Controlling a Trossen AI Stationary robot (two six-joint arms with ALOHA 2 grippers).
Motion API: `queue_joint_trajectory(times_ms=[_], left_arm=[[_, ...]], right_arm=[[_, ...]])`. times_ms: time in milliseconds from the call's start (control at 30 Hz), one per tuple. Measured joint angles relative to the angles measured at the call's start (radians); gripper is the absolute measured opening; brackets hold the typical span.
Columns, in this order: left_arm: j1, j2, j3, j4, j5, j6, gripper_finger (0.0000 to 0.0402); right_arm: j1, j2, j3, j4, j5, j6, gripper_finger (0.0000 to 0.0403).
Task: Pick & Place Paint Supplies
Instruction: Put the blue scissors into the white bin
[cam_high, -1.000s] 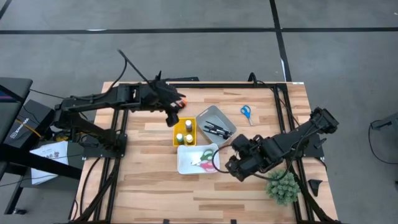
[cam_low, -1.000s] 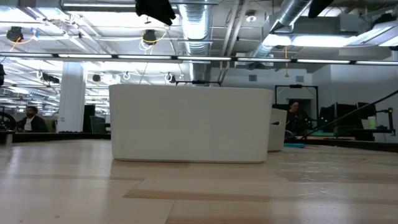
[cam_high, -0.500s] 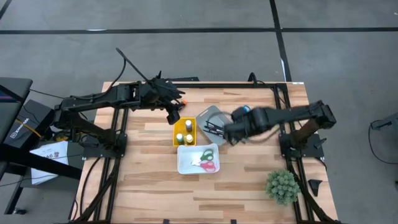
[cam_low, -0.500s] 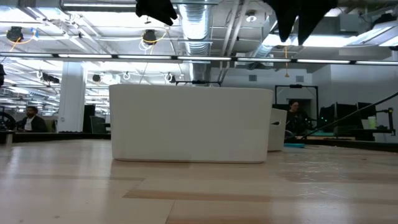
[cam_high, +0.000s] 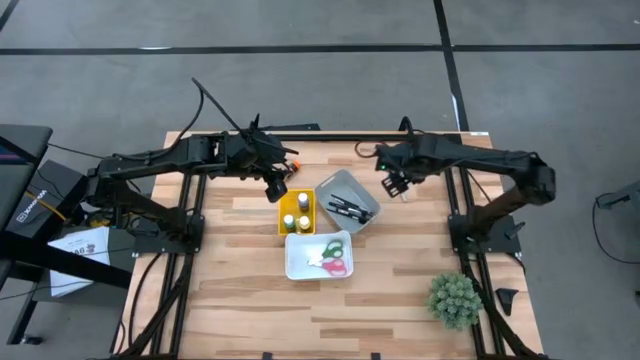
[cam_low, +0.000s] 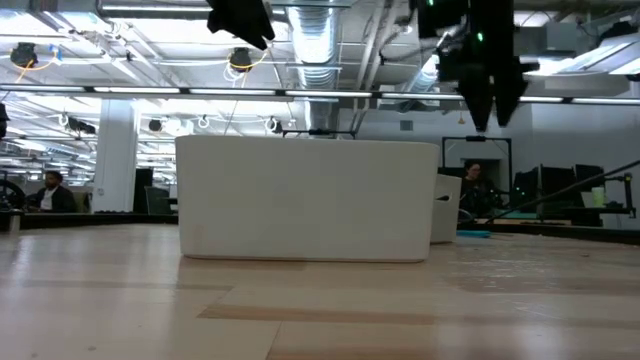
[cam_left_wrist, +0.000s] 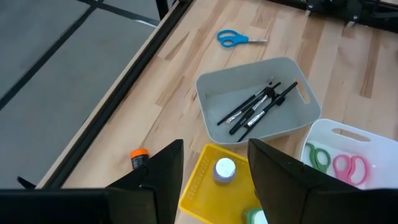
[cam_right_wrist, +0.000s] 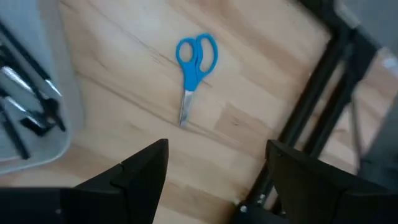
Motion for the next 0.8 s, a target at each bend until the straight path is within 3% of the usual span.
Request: queue_joint_trajectory(times_ms=[167,433,533,800], left_arm=[[0.0,0.0,0.0,0.0,0.0,-0.009,0.0172],[0.0,0.0,0.0,0.002,-0.001,-0.06,0.0172],[-0.001,0.0,0.0,0.008,-0.001,-0.08,0.0172],[-0.001,0.0,0.0,0.01,-0.003,-0.108,0.0172]], right_arm=[[-0.097,-0.071,-0.191,0.164,-0.048,-0.047,0.0265],[-0.22,-0.071,-0.408,0.463,-0.162,-0.09,0.0265],[-0.261,-0.049,-0.448,0.538,-0.218,-0.087,0.0265],[-0.335,0.022,-0.454,0.684,-0.248,-0.148,0.0265]])
